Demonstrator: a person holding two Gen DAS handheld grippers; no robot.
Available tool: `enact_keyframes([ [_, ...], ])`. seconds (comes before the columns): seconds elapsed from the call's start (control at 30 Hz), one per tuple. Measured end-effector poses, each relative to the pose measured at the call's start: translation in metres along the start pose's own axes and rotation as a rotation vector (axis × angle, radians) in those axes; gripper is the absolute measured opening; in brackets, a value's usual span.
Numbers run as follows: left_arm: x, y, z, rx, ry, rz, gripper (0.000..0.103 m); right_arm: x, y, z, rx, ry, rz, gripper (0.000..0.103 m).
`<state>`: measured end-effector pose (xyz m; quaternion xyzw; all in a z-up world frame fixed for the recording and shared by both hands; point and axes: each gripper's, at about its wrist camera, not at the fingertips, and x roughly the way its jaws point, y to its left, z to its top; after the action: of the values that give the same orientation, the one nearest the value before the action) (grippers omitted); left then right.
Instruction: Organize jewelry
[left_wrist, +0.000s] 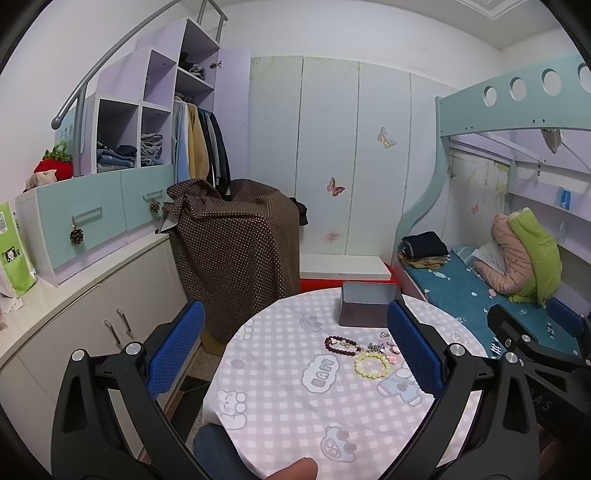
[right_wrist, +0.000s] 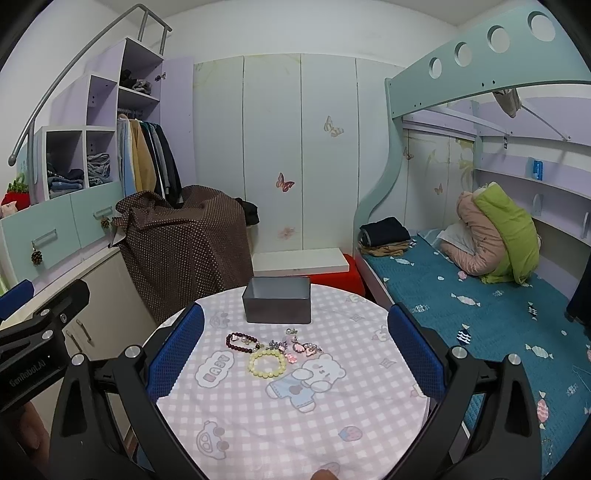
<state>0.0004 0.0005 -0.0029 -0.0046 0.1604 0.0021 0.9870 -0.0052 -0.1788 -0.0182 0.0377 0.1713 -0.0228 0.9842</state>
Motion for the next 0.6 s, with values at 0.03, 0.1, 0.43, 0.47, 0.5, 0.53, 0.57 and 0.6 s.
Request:
enact_keyframes([
  [0.03,0.000,0.000,0.000,0.000,-0.001,-0.001,0.098,0.001,0.000,0.000,0.000,0.001,0.000,0.096],
  [0.1,-0.001,0.000,0.001,-0.001,-0.001,-0.003,0.098,0.002,0.000,0.000,-0.002,0.000,-0.004,0.096],
  [0.43,0.008,-0.005,-0.006,-0.006,-0.001,-0.007,0.098,0.006,-0.004,-0.004,0.007,-0.002,-0.013,0.096],
  [0.47,0.009,-0.006,-0.007,-0.006,0.000,-0.009,0.098,0.006,-0.004,-0.004,0.008,-0.002,-0.015,0.096],
  [0.5,0.010,-0.008,-0.008,-0.005,0.001,-0.011,0.098,0.006,-0.004,-0.005,0.008,-0.002,-0.017,0.096],
  [0.53,0.011,-0.009,-0.009,-0.003,0.002,-0.013,0.098,0.007,-0.005,-0.006,0.008,-0.002,-0.018,0.096],
  [0.57,0.010,-0.010,-0.007,0.000,0.004,-0.012,0.098,0.007,-0.005,-0.006,0.010,-0.001,-0.017,0.096],
  [0.6,0.006,-0.008,-0.005,0.004,0.003,-0.015,0.098,0.007,-0.006,-0.006,0.010,-0.001,-0.017,0.096],
])
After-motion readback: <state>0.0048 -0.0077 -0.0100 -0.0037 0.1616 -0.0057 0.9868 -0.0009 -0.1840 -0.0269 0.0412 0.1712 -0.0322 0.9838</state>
